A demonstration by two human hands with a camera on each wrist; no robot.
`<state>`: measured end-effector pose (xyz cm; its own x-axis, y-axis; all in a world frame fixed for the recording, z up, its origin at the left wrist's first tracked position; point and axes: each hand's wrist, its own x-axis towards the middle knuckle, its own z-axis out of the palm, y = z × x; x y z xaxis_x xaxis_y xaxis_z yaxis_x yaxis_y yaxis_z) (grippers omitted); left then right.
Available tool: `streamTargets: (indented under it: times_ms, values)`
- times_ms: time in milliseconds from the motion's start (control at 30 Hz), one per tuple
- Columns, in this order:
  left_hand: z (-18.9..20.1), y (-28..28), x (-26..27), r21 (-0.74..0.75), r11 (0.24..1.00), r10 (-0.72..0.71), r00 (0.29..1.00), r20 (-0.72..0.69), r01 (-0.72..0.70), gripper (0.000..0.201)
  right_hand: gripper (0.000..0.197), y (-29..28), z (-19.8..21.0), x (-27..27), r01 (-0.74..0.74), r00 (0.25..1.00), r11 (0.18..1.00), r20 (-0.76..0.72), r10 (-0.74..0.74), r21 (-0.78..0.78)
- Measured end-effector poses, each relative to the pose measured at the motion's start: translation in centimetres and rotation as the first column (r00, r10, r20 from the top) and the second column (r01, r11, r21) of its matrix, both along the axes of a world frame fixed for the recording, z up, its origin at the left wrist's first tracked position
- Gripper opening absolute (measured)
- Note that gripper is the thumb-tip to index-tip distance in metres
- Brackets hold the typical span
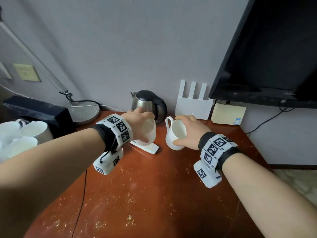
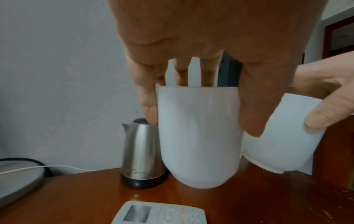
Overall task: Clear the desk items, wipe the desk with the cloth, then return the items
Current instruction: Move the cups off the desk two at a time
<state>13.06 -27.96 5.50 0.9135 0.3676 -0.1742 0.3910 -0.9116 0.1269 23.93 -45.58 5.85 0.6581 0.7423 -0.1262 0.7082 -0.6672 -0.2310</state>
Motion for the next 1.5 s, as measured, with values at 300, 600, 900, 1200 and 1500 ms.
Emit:
streamTargets:
  times_ms: [300,600,900,1200,1500]
  values:
    - [1.6,3.2,-11.3,0.051,0.972,0.229,0.973,0.041,-0.231,0.083,0.078,6.2,0.7,-7.3,-0.243,0.970,0.970,0.019,0.243,0.021]
    - [1.4,5.1,-21.2,0.058,0.864,0.499,0.866,0.035,-0.500,0.082,0.081,10.8,0.3,-13.7,-0.449,0.893,0.892,-0.010,0.450,0.054]
    - [0.4,11.3,-29.6,0.033,0.797,0.601,0.798,0.049,-0.603,0.079,0.079,17.6,-1.4,-19.7,-0.547,0.837,0.837,-0.035,0.547,-0.007]
    - [-5.2,22.3,-35.3,0.018,0.857,0.514,0.854,-0.076,-0.515,0.084,0.077,27.8,-6.5,-26.7,-0.505,0.861,0.861,-0.112,0.497,-0.059]
    - [-9.9,28.7,-38.5,-0.067,0.888,0.440,0.884,-0.158,-0.455,0.083,0.070,32.8,-10.7,-31.9,-0.473,0.881,0.877,-0.090,0.465,-0.088]
